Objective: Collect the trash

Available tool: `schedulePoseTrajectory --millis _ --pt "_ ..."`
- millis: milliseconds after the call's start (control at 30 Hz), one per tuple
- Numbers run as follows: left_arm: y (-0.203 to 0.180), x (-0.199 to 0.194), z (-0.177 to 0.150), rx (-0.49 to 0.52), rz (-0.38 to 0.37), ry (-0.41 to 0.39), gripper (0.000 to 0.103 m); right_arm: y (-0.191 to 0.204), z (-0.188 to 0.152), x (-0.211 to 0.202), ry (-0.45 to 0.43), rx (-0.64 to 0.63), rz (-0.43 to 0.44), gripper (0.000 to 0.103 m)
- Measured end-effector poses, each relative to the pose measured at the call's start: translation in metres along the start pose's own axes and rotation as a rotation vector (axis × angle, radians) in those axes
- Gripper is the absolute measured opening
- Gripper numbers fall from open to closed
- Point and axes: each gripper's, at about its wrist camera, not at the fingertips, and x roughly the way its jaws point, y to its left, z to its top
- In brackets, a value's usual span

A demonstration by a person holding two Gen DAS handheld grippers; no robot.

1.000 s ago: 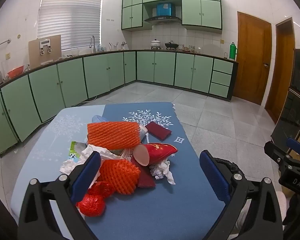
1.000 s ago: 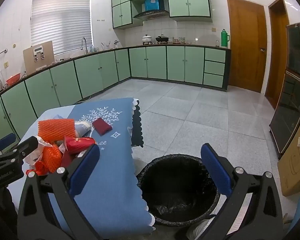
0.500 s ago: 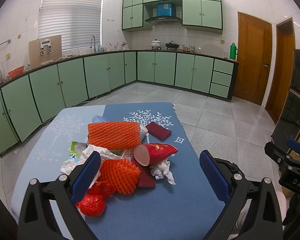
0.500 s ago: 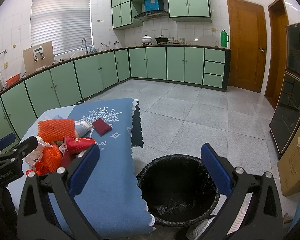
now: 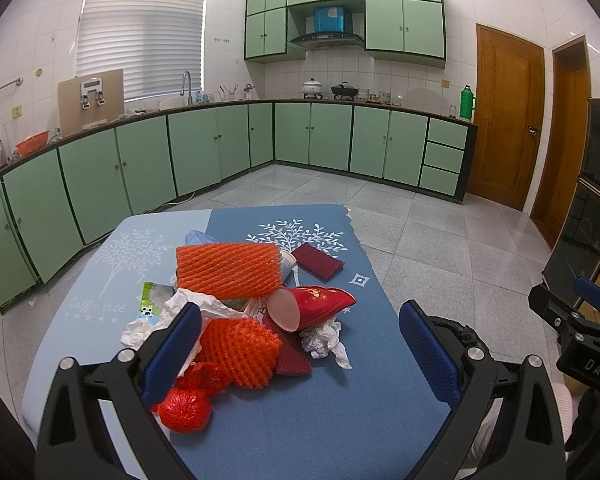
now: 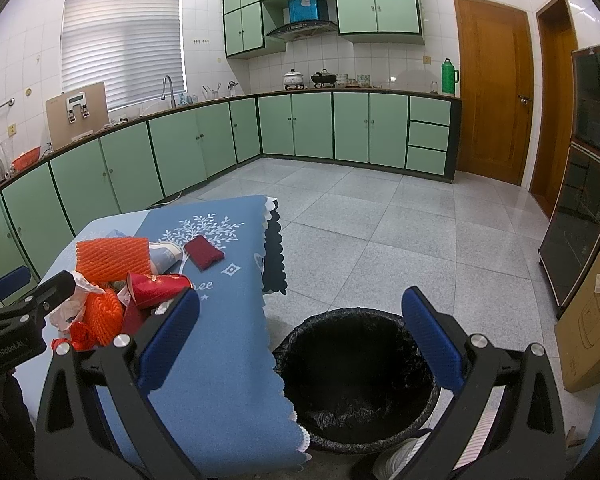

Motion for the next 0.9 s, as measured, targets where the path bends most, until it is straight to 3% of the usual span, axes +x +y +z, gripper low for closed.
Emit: schedulePoseTrajectory --millis 900 --pt "0.0015 -0.0030 0.0008 0.001 0.001 0.000 0.097 -0.0005 0.0010 -0.0044 -0.002 0.000 0.000 0.098"
